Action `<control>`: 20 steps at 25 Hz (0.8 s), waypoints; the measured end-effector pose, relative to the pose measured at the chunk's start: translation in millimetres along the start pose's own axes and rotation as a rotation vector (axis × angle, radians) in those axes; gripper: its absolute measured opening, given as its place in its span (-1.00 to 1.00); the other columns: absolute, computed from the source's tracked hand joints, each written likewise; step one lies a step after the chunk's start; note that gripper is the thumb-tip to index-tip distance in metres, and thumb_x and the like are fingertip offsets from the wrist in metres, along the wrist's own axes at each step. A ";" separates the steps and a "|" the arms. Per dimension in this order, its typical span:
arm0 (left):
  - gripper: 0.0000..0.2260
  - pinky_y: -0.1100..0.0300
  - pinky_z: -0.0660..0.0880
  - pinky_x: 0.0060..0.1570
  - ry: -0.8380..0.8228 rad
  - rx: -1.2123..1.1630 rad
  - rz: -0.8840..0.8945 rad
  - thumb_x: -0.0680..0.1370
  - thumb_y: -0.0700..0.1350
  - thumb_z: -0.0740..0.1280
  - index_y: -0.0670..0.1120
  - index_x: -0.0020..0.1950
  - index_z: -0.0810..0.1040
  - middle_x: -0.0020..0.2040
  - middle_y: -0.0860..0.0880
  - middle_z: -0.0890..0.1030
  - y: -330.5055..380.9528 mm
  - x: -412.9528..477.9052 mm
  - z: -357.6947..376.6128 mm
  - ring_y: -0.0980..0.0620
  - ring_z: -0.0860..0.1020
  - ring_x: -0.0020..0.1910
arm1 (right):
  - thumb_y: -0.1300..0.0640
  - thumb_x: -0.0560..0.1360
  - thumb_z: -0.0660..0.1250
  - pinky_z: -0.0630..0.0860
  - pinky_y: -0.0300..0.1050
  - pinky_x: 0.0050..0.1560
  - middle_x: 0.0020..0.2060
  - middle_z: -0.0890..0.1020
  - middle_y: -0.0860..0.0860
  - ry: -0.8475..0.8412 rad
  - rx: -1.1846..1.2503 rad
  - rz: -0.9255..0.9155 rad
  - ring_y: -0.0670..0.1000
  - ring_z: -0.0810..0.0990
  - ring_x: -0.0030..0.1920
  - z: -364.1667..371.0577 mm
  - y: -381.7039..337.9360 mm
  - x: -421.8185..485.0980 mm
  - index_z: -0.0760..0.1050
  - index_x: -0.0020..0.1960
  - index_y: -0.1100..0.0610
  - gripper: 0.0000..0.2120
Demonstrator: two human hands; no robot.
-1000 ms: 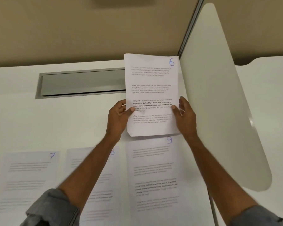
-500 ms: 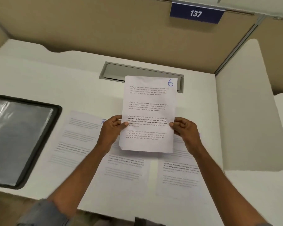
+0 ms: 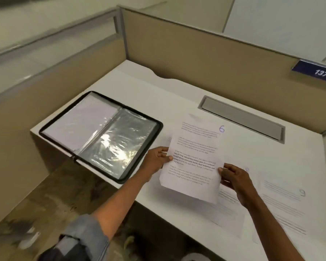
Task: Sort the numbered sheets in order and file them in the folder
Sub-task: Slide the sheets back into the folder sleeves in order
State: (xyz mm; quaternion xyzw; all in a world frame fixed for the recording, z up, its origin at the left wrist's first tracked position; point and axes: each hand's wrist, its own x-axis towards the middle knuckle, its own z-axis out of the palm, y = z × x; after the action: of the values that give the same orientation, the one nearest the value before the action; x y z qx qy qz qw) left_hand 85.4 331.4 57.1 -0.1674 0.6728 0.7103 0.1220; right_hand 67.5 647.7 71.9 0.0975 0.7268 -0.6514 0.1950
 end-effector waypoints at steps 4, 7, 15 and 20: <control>-0.63 0.13 0.66 -0.05 0.081 -0.006 0.007 0.53 -0.22 0.50 -0.13 0.33 0.57 0.07 -0.11 0.72 -0.5 -12.2 -74.9 -0.06 0.72 0.01 | 0.25 0.57 0.38 0.63 -0.16 -0.04 0.05 0.74 0.10 -0.064 -0.010 0.011 0.11 0.72 0.08 80.9 -9.5 2.2 0.62 0.21 0.20 -0.78; -0.67 0.17 0.65 -0.11 0.160 0.007 -0.008 0.54 -0.23 0.49 -0.11 0.29 0.59 0.01 -0.08 0.72 -6.0 -6.6 -121.4 -0.01 0.72 -0.05 | 0.25 0.56 0.40 0.62 -0.11 0.00 0.05 0.74 0.10 -0.104 -0.033 0.014 0.11 0.73 0.08 125.1 -21.3 19.6 0.63 0.20 0.20 -0.78; -0.69 -0.06 0.65 0.12 0.155 -0.008 -0.108 0.51 -0.26 0.50 -0.14 0.24 0.60 0.06 -0.05 0.74 -5.5 50.2 -196.2 -0.07 0.71 0.08 | 0.20 0.54 0.44 0.60 -0.02 0.12 0.06 0.74 0.07 -0.163 -0.007 0.079 0.09 0.72 0.10 186.1 -47.7 107.0 0.65 0.21 0.15 -0.76; -0.68 -0.02 0.66 0.07 0.108 0.035 -0.111 0.53 -0.24 0.48 -0.14 0.28 0.60 0.09 -0.08 0.73 2.9 86.6 -221.3 -0.07 0.71 0.07 | 0.21 0.54 0.44 0.64 -0.15 0.02 0.06 0.74 0.07 -0.146 0.011 0.103 0.04 0.72 0.08 204.2 -63.7 138.9 0.65 0.20 0.16 -0.76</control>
State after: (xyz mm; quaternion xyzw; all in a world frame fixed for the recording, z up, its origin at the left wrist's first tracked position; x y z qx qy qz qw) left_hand 21.4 106.2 16.5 -0.2404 0.6803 0.6806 0.1277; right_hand -51.5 422.6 57.4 0.0884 0.7010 -0.6498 0.2801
